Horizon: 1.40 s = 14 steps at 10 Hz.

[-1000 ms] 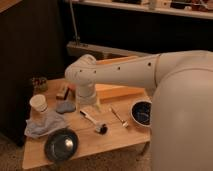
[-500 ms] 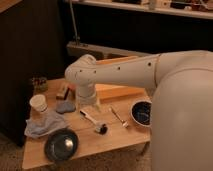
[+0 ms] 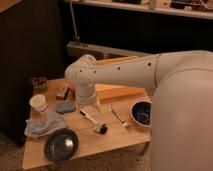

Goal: Place eraser in purple bowl

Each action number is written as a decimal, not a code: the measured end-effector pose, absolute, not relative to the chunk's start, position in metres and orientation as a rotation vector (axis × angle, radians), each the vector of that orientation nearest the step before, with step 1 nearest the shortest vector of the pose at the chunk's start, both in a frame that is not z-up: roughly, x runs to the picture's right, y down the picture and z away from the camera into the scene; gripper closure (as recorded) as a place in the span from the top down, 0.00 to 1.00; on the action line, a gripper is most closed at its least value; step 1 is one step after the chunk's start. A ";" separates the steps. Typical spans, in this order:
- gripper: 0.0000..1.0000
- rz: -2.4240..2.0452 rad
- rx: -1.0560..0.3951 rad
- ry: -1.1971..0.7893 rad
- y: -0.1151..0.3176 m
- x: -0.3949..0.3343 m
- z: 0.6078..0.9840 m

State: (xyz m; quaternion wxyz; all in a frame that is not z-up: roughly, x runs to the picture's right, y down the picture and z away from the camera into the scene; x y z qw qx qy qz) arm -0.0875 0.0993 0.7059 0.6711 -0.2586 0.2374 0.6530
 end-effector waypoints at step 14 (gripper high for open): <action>0.65 1.594 -0.589 0.331 0.015 -0.157 0.781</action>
